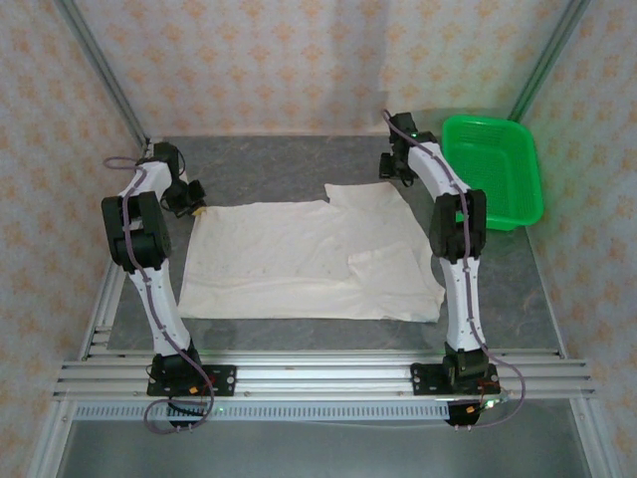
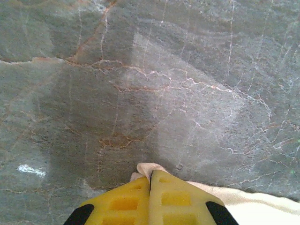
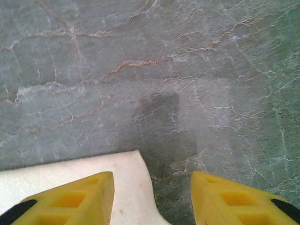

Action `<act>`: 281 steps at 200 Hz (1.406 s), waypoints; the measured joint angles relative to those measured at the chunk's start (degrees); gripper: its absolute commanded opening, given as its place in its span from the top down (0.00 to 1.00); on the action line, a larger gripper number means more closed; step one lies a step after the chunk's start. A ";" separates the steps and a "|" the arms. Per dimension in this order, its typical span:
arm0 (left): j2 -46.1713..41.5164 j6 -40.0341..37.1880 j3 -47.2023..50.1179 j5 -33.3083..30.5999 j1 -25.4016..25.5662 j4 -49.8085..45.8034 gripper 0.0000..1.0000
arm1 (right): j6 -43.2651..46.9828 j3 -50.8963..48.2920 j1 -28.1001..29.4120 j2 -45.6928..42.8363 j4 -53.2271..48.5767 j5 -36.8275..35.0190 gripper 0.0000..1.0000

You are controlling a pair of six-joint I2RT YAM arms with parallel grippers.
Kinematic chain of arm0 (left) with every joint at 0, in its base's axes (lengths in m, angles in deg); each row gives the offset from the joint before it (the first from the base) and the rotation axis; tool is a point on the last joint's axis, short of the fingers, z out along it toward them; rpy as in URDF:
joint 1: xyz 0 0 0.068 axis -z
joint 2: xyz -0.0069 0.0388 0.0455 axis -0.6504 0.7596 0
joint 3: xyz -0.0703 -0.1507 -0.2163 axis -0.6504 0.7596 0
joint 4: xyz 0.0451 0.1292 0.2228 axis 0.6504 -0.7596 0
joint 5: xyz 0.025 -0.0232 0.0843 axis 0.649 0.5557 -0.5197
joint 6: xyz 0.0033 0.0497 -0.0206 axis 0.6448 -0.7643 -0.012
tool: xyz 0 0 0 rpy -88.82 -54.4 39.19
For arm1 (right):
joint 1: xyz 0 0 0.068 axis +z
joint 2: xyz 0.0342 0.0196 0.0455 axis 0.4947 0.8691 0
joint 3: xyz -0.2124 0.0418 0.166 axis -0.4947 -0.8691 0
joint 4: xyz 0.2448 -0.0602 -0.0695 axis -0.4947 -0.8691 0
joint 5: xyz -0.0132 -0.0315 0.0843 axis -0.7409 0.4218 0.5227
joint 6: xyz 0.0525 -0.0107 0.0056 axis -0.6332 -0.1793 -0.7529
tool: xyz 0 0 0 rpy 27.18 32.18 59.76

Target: Fold and stack the t-shirts

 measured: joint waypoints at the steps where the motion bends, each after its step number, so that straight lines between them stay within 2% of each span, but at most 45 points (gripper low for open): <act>1: 0.00 -0.02 0.00 0.02 0.00 0.00 1.00 | -0.09 0.04 -0.07 0.02 0.09 0.09 0.50; 39: -0.02 -0.70 0.72 1.40 -0.07 1.09 1.00 | -3.72 9.20 -1.64 4.79 -0.39 6.58 0.51; 65: -0.55 -1.01 1.92 2.16 -0.11 2.36 1.00 | -5.25 16.55 -1.77 9.49 -2.25 8.00 0.52; 132: -0.98 -1.03 2.99 4.28 -0.09 3.58 1.00 | -8.00 12.98 -1.68 11.76 -4.37 11.50 0.56; 145: -0.98 -1.03 3.06 4.37 -0.09 3.61 1.00 | -8.04 12.48 -1.79 11.72 -3.93 12.41 0.62; 169: -1.05 -1.03 3.23 4.50 -0.09 3.78 1.00 | -8.17 8.81 -2.21 10.08 -2.14 13.14 0.86; 193: -1.09 -1.03 3.32 4.52 -0.09 3.82 1.00 | -8.04 3.78 -2.43 7.58 0.42 14.01 0.98; 281: -3.32 -1.05 7.02 4.68 -0.04 5.31 1.00 | -8.33 -31.43 0.96 -13.55 17.11 15.06 1.00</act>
